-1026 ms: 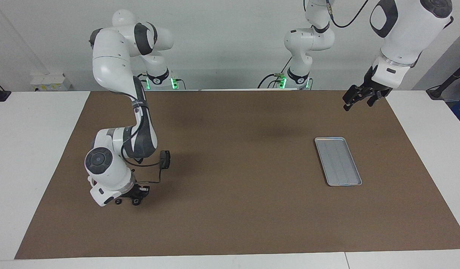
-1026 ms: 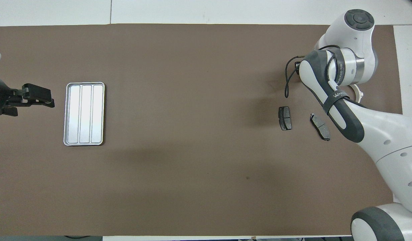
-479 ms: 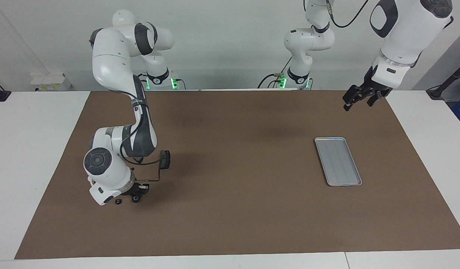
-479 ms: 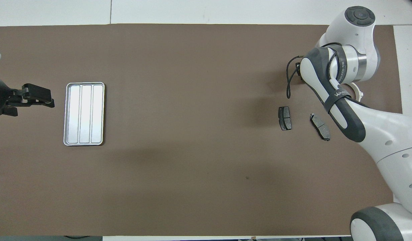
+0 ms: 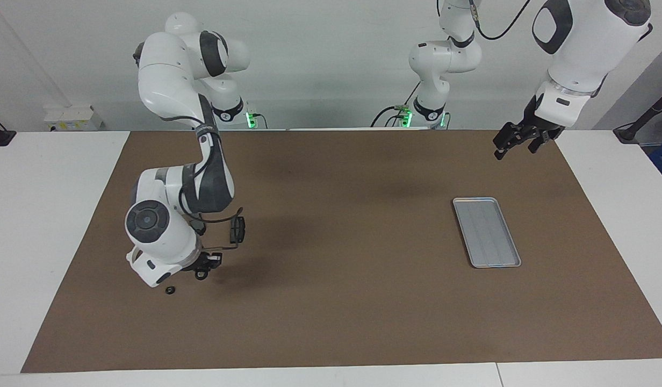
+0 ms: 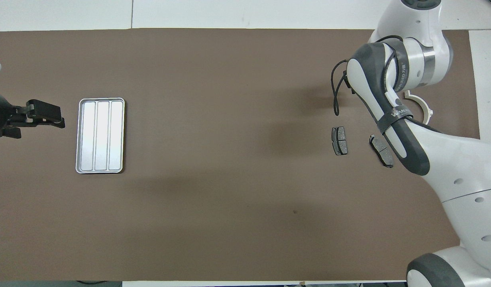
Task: Pick bearing gear from pile to tray
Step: 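Carry the black ring bearing with the right gripper to the table center, then set the bearing down with the right gripper while the left gripper reaches over, then grasp the bearing with the left gripper while the right gripper withdraws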
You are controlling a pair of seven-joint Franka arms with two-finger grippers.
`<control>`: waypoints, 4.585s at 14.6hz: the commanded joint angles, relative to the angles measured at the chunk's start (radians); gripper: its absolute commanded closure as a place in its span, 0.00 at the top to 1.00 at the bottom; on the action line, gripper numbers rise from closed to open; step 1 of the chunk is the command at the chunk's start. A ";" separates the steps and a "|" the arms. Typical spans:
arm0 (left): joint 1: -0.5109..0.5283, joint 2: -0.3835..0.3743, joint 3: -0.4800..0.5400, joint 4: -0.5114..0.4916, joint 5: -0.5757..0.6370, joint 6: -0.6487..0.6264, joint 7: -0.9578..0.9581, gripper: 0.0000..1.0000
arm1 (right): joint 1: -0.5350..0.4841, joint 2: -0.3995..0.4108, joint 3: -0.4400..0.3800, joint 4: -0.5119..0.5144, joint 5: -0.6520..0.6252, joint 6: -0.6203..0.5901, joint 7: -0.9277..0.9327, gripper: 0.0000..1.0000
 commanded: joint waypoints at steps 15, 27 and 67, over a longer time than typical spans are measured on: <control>0.005 -0.032 -0.004 -0.039 0.010 0.025 0.009 1.00 | 0.468 -0.004 0.007 0.056 0.130 0.083 1.143 0.00; 0.005 -0.032 -0.004 -0.039 0.010 0.025 0.009 1.00 | 0.580 0.135 -0.002 0.057 0.130 0.272 1.361 0.00; -0.418 0.469 0.001 0.045 0.053 0.476 -0.723 1.00 | -0.112 -0.075 -0.047 -0.053 0.009 0.152 -0.271 1.00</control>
